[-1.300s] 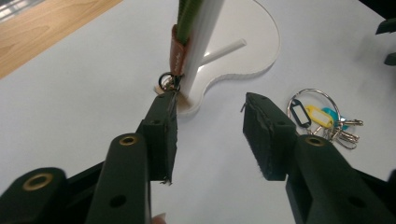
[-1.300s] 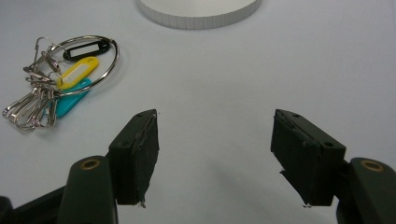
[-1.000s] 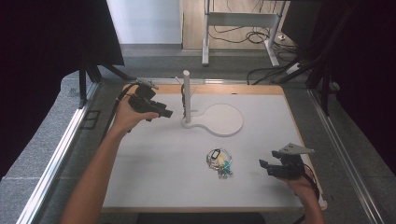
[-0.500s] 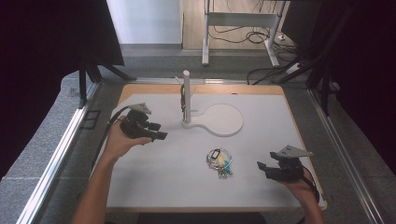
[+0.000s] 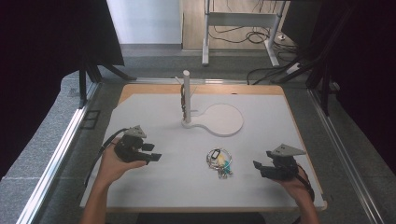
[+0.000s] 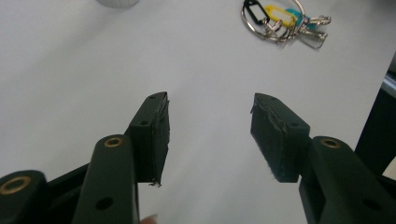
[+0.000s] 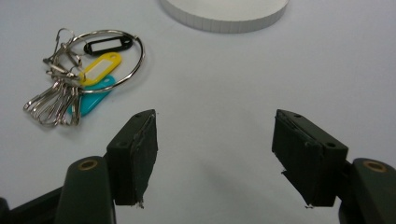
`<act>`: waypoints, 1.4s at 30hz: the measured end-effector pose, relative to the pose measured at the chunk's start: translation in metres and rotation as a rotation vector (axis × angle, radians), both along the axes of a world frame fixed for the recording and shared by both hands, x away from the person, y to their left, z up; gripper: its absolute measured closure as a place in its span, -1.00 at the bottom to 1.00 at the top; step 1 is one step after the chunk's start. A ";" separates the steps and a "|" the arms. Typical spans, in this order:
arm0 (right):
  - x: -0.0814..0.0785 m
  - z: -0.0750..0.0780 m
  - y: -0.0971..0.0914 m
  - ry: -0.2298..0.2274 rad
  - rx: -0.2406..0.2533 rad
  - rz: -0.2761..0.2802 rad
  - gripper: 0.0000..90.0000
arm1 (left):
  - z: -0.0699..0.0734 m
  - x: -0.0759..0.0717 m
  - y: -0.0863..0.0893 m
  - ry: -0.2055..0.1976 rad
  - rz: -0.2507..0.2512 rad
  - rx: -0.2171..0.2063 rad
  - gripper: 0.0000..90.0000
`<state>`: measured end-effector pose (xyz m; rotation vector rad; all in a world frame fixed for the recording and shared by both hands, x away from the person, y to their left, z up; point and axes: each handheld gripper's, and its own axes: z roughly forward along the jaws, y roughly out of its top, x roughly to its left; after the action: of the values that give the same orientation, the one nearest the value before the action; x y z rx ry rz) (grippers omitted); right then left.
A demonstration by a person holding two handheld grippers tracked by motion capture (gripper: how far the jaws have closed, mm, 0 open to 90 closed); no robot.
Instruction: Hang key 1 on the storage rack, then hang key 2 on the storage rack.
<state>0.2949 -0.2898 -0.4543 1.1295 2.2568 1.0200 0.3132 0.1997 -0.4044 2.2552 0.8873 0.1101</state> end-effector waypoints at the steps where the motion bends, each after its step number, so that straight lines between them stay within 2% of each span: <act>1: 0.000 0.000 0.000 0.000 0.000 0.000 -0.30 | 0.000 0.000 0.000 0.000 0.000 0.000 0.06; 2: 0.000 0.001 0.001 -0.001 0.005 -0.001 -0.30 | -0.001 -0.001 0.000 -0.003 0.001 -0.002 0.06; 5: 0.000 0.004 0.003 -0.004 0.006 0.002 -0.32 | -0.005 -0.005 -0.004 0.001 -0.012 0.036 0.00; 11: -0.001 0.004 0.008 0.017 -0.013 0.002 -0.35 | -0.007 -0.005 -0.007 0.002 -0.021 0.043 -0.01; 15: 0.001 0.005 0.011 0.044 -0.019 0.013 -0.30 | -0.008 -0.007 -0.006 -0.002 -0.013 0.054 -0.01; 17: 0.003 0.007 0.014 0.053 -0.032 0.020 -0.25 | -0.008 -0.010 -0.006 -0.007 -0.024 0.072 -0.02; 20: 0.005 0.013 0.018 0.065 -0.043 0.044 -0.19 | -0.007 -0.011 -0.005 -0.010 -0.039 0.067 -0.02; 21: 0.008 0.017 0.022 0.076 -0.057 0.057 -0.14 | -0.007 -0.012 -0.005 -0.012 -0.037 0.065 -0.02; 25: 0.015 0.023 0.030 0.112 -0.059 0.081 -0.10 | -0.007 -0.013 -0.005 -0.014 -0.046 0.060 -0.02; 29: 0.028 0.024 0.045 0.162 -0.103 0.110 -0.07 | -0.008 -0.013 -0.005 -0.007 -0.062 0.061 -0.03; 33: 0.041 0.025 0.056 0.204 -0.123 0.125 -0.02 | -0.007 -0.013 -0.005 -0.007 -0.062 0.055 -0.03; 42: 0.057 0.027 0.068 0.265 -0.135 0.140 0.06 | -0.006 -0.013 -0.004 -0.004 -0.066 0.054 -0.04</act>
<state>0.3520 -0.2221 -0.4277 1.1175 2.6019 0.7932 0.3002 0.1961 -0.4109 2.3309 0.8158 0.1095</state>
